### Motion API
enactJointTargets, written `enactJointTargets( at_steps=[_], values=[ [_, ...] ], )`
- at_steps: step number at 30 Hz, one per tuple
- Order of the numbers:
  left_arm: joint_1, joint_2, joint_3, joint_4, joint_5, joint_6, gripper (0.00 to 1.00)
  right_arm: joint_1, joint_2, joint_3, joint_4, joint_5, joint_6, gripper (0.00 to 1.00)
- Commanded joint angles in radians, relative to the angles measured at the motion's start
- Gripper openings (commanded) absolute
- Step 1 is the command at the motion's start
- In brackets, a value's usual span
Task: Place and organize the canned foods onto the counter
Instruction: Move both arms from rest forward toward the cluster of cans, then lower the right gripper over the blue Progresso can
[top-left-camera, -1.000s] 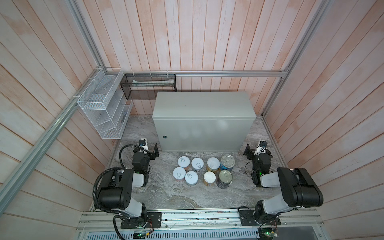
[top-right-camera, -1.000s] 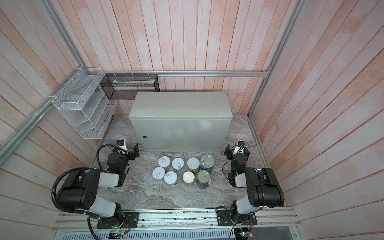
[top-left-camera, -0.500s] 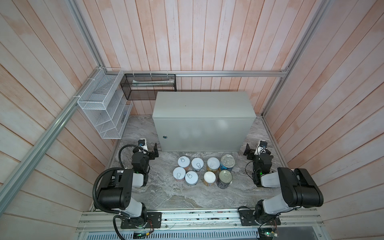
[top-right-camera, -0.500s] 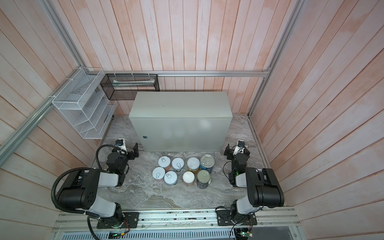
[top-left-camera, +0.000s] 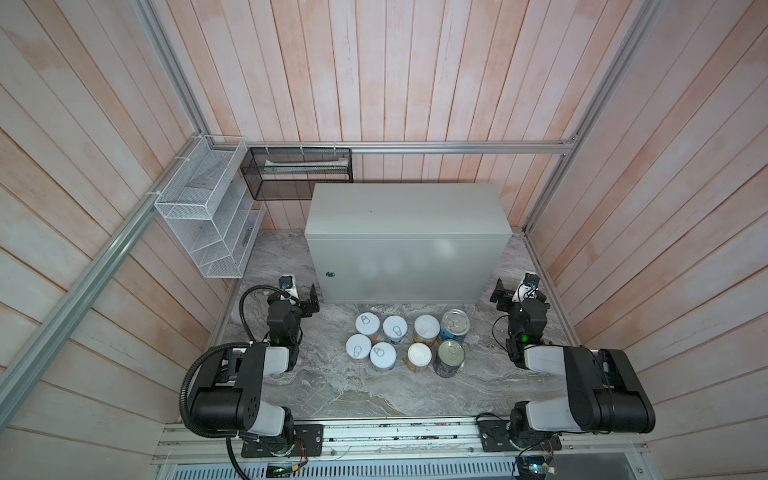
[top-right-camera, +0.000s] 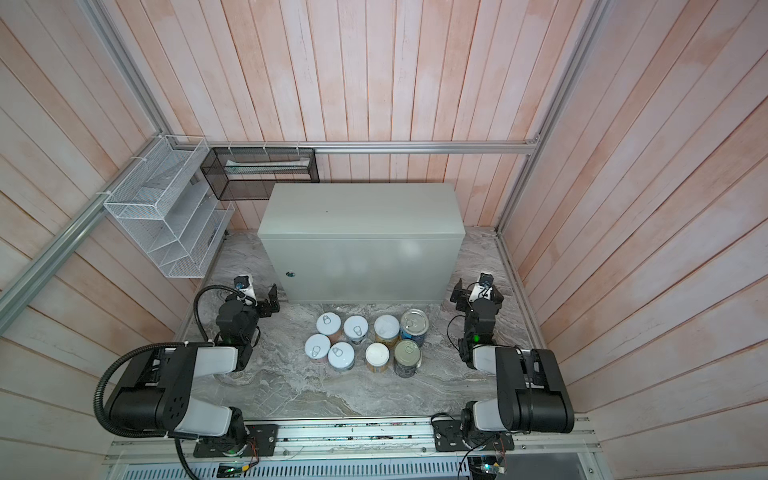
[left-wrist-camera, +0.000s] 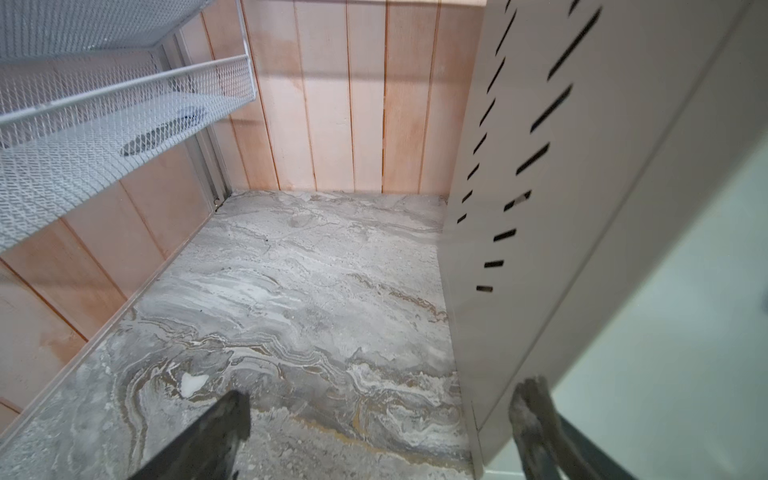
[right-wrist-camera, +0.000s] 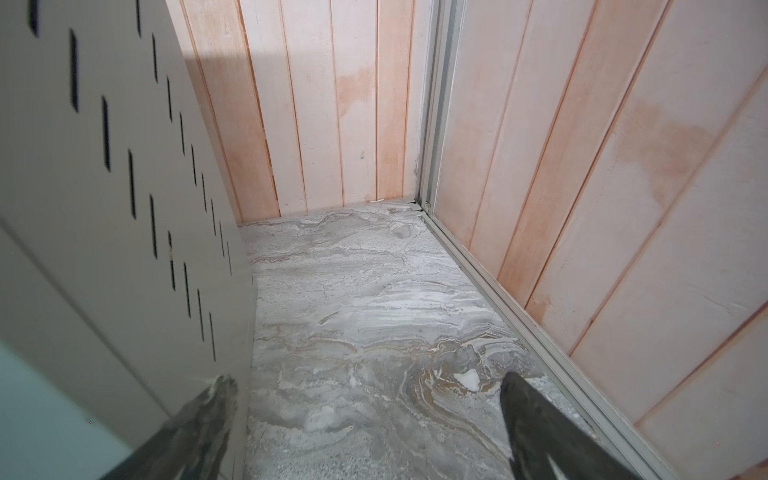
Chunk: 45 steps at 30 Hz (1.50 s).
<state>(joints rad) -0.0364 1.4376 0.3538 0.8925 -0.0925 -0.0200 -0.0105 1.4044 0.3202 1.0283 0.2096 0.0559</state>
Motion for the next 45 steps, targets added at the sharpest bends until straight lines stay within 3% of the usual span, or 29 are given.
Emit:
enactJointTargets(
  at_steps=[1,3,7,14,19,23,29,35,41,45],
  values=[
    [-0.015,-0.067,0.028,-0.131,-0.087,-0.043,1.00,0.028,-0.019,0.039,-0.107,0.061,-0.019,0.98],
    [-0.038,-0.098,0.007,-0.120,-0.079,-0.032,1.00,0.032,-0.018,0.054,-0.120,0.088,-0.010,0.98],
    [-0.102,-0.132,0.029,-0.193,-0.175,-0.037,1.00,0.050,-0.052,0.061,-0.145,0.136,0.005,0.98],
    [-0.176,-0.254,0.091,-0.402,-0.269,-0.113,1.00,0.050,-0.221,0.079,-0.287,0.070,0.098,0.98],
    [-0.274,-0.333,0.117,-0.532,-0.371,-0.128,1.00,0.062,-0.325,0.117,-0.442,0.032,0.153,0.98],
    [-0.325,-0.401,0.135,-0.645,-0.385,-0.176,1.00,0.106,-0.365,0.203,-0.638,0.128,0.131,0.98],
    [-0.383,-0.446,0.160,-0.768,-0.379,-0.259,1.00,0.174,-0.386,0.328,-0.896,0.094,0.190,0.98],
    [-0.416,-0.420,0.175,-0.777,-0.355,-0.276,1.00,0.328,-0.399,0.459,-1.166,0.096,0.223,0.98],
    [-0.421,-0.360,0.144,-0.653,-0.254,-0.164,1.00,0.441,-0.420,0.559,-1.432,0.092,0.310,0.98],
    [-0.434,-0.377,0.121,-0.595,-0.218,-0.090,1.00,0.484,-0.421,0.585,-1.578,0.012,0.379,0.98]
  ],
)
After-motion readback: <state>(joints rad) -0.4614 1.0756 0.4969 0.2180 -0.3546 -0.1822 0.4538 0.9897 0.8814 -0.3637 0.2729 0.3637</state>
